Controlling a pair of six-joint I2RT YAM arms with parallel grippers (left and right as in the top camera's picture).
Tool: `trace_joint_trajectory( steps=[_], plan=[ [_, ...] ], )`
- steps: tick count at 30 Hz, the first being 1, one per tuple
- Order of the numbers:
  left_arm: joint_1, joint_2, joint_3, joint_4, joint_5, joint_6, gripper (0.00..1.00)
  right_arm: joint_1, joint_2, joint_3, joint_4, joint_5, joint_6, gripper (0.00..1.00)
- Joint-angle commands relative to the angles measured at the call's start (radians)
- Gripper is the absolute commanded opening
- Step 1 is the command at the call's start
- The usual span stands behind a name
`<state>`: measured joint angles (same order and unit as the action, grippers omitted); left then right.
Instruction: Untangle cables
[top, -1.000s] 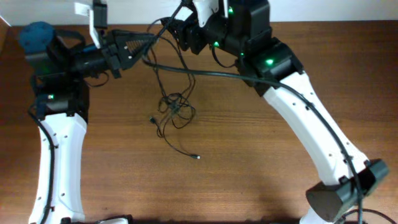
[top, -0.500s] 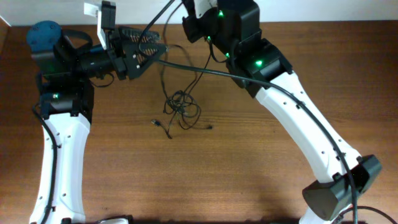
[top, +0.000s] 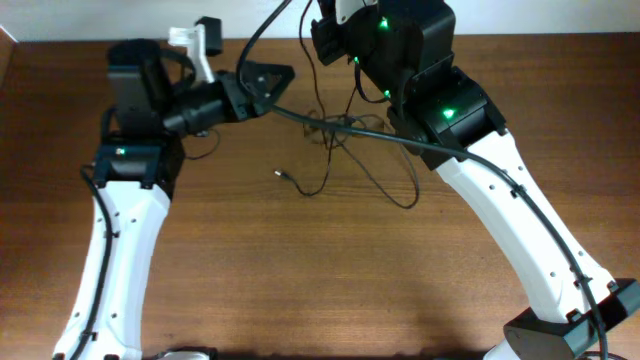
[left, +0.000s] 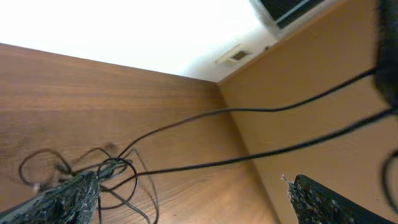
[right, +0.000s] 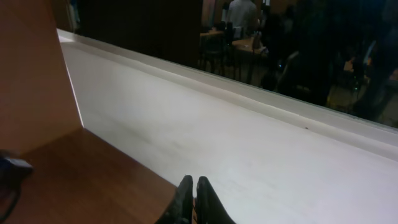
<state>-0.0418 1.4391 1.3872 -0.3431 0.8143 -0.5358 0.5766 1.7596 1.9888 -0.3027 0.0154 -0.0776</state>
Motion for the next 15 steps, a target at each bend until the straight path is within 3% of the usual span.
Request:
trace_joint_trajectory(
  steps=[1,3,8,10,15],
  plan=[
    [-0.089,0.005,0.004,-0.055,-0.309,0.013,0.99,-0.002,-0.060,0.009,0.000,0.012,0.008,0.04],
    [-0.123,0.032,0.004,-0.091,-0.399,0.013,0.99,-0.002,-0.077,0.009,-0.023,0.011,0.008,0.04],
    [-0.145,0.152,0.004,-0.084,-0.365,0.021,0.99,-0.002,-0.134,0.009,-0.109,-0.069,0.007,0.04],
    [-0.145,0.204,0.004,-0.066,-0.281,0.126,0.99,-0.002,-0.156,0.009,-0.131,-0.100,0.007,0.04],
    [-0.148,0.352,0.004,-0.027,0.163,0.533,0.99,-0.002,-0.203,0.009,-0.168,-0.180,0.003,0.04]
  ],
)
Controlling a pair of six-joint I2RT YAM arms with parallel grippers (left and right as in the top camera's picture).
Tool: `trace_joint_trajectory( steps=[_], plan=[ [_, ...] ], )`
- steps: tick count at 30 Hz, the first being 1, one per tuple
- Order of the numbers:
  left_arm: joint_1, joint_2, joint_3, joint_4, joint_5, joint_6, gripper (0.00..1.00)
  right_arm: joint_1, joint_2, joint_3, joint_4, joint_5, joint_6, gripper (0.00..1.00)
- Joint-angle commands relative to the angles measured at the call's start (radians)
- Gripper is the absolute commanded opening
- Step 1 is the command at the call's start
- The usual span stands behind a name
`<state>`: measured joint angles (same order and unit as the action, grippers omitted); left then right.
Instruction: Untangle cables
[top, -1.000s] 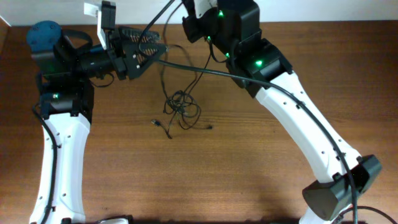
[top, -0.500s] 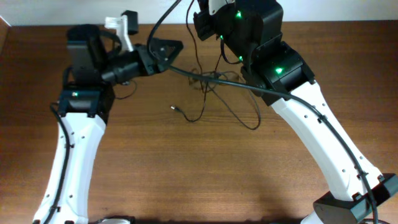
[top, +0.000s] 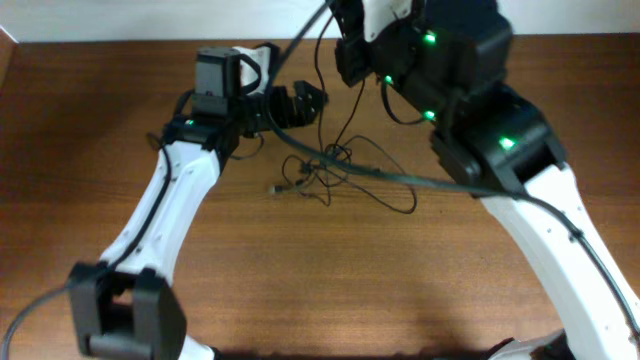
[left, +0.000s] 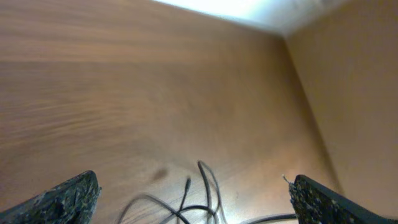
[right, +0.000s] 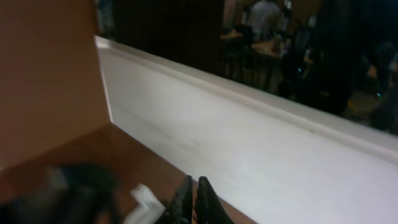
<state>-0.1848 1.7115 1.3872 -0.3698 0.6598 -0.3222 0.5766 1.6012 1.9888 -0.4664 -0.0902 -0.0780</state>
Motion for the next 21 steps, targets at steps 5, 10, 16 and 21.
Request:
trace_joint_trajectory(
  steps=[5,10,16,21],
  plan=[
    [-0.016,0.153,0.004,-0.077,0.437,0.455,0.99,-0.002,-0.057,0.009,-0.015,-0.075,-0.051,0.04],
    [0.028,0.150,0.005,-0.092,0.423,0.488,0.99,-0.045,-0.057,0.009,-0.064,-0.076,-0.064,0.04],
    [0.147,0.145,0.005,-0.105,0.765,0.569,0.99,-0.134,-0.057,0.009,-0.101,-0.234,-0.084,0.04],
    [0.076,0.145,0.005,-0.185,0.620,0.571,0.99,-0.144,-0.057,0.009,-0.066,-0.285,-0.083,0.04]
  ],
)
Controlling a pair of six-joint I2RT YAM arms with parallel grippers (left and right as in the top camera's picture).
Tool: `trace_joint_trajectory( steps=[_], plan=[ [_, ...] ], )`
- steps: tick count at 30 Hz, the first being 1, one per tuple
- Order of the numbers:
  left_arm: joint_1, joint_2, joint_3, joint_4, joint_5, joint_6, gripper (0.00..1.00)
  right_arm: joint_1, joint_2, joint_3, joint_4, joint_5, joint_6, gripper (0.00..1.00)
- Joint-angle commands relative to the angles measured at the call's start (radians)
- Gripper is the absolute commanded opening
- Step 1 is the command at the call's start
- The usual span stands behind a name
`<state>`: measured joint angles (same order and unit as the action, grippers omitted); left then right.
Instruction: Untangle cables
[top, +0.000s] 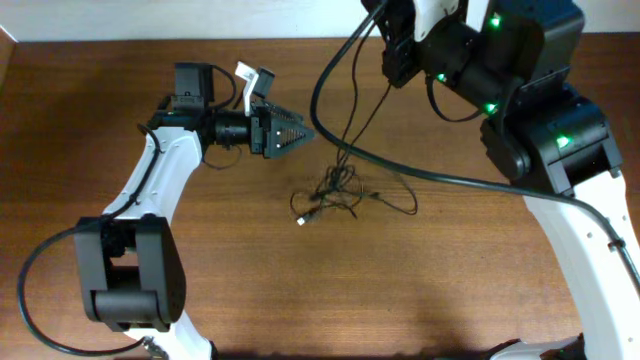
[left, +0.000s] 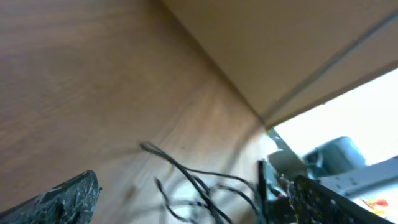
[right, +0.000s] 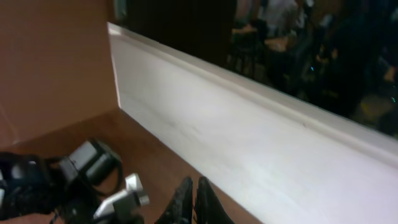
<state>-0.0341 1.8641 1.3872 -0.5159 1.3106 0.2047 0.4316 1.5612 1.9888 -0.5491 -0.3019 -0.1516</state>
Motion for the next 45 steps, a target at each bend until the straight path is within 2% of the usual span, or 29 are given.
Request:
trace_joint_trajectory(
  steps=[1,5,9,12,18,22,25,32,37,39,41,43,45],
  plan=[
    [-0.098,-0.007,0.005,-0.048,-0.083,0.043,0.99,0.001,-0.017,0.009,0.019,-0.081,-0.010,0.04],
    [-0.217,-0.007,0.005,-0.054,-0.290,0.043,0.99,0.001,-0.017,0.009,0.016,-0.140,-0.010,0.04],
    [-0.310,0.004,0.005,-0.052,-0.617,-0.027,0.99,0.001,-0.019,0.009,0.035,-0.169,-0.010,0.04],
    [-0.348,0.036,0.005,-0.053,-0.740,-0.036,0.99,-0.006,-0.033,0.013,0.090,-0.169,-0.010,0.04],
    [-0.345,0.111,0.005,-0.061,-0.962,-0.132,0.99,-0.112,-0.062,0.111,0.129,-0.164,-0.005,0.04],
    [-0.293,0.120,0.005,-0.092,-1.161,-0.203,0.99,-0.284,-0.063,0.185,0.112,-0.108,0.042,0.04],
    [-0.238,0.120,0.005,-0.092,-1.230,-0.273,0.99,-0.401,-0.062,0.188,0.076,-0.074,0.060,0.04],
    [-0.040,0.120,0.005,-0.099,-1.245,-0.403,0.99,-0.584,-0.017,0.188,-0.100,0.011,0.059,0.04],
    [0.031,0.120,0.005,-0.122,-1.244,-0.404,0.99,-0.678,0.069,0.188,-0.170,0.140,0.060,0.04],
    [0.051,0.120,0.005,-0.150,-1.213,-0.437,0.99,-0.710,0.097,0.188,-0.212,0.121,0.067,0.04],
    [0.061,0.120,0.005,-0.150,-0.988,-0.422,0.99,-0.715,0.112,0.188,-0.264,0.097,0.057,0.04],
    [0.061,0.120,0.005,-0.101,-0.663,-0.293,0.99,-0.713,0.120,0.188,-0.267,0.146,0.029,0.04],
    [0.060,0.120,0.005,-0.066,-0.521,-0.256,0.99,-0.730,0.131,0.188,-0.258,0.254,0.029,0.04]
  ],
)
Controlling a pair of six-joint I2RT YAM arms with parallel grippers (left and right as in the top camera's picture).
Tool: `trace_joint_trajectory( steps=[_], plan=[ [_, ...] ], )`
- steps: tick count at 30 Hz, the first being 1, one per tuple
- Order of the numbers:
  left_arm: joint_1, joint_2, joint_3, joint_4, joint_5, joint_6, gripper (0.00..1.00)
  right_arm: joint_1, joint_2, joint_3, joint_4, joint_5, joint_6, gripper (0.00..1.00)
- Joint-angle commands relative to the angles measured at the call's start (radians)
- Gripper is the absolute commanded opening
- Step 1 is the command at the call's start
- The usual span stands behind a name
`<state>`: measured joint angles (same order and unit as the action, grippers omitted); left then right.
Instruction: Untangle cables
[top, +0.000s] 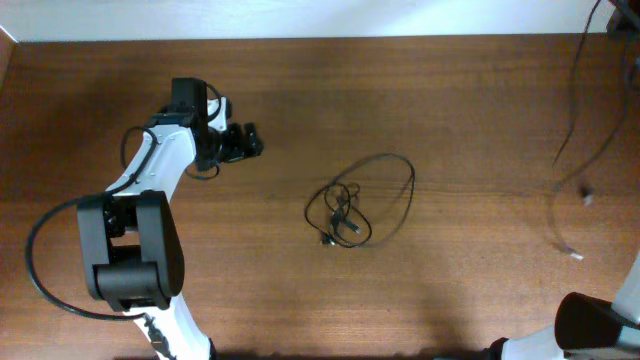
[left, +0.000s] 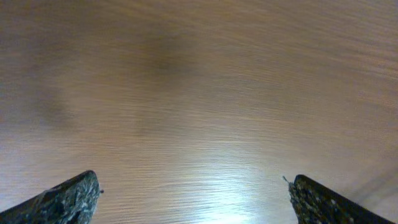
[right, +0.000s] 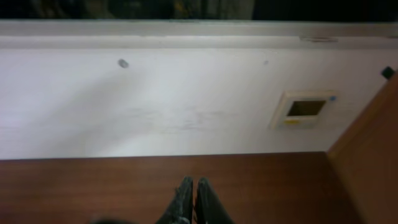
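A thin black cable (top: 338, 212) lies as a loose coil on the middle of the wooden table (top: 450, 290). A second thin cable hangs along the right edge, its plug ends (top: 587, 197) dangling, and runs up out of the overhead view at the top right. My right gripper (right: 194, 182) is shut and out of the overhead view, facing the back wall; the cable itself does not show between its fingers. My left gripper (top: 252, 142) is open at the left, well apart from the coil. In the left wrist view, only bare wood lies between the left gripper's (left: 193, 182) jaws.
A white wall (right: 186, 112) runs along the table's back edge, with a wooden side panel (right: 373, 155) at the right. The left arm's base (top: 130, 270) stands front left and the right arm's base (top: 600, 325) front right.
The right arm has moved from over the back middle to the far right, out of the overhead view. One cable now hangs apart at the right; the other lies coiled. The left gripper has drawn back to the left.
The right gripper stayed shut, holding cables up from a tangle at the table's back middle, while the open left gripper stood beside it. The tangle then bunched up below the rising right gripper. Now one cable hangs at the right and the other lies alone.
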<state>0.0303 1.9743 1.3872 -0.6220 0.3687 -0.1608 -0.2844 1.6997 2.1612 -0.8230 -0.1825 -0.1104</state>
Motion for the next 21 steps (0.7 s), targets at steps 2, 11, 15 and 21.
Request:
trace_joint_trajectory(
  steps=[2,11,15,21],
  plan=[
    [-0.006,0.010,0.005,0.042,0.411,0.109,0.99,-0.040,0.007,0.015,0.016,0.200,-0.013,0.04],
    [-0.016,0.010,0.005,0.024,0.388,0.105,0.99,-0.275,0.105,0.016,0.198,0.244,-0.103,0.04],
    [-0.017,0.010,0.005,0.023,0.364,0.105,0.99,-0.359,0.109,0.016,0.218,0.243,-0.098,0.04],
    [-0.017,0.010,0.005,0.023,0.364,0.105,0.99,-0.417,0.214,-0.059,0.085,0.147,-0.095,0.05]
  ],
)
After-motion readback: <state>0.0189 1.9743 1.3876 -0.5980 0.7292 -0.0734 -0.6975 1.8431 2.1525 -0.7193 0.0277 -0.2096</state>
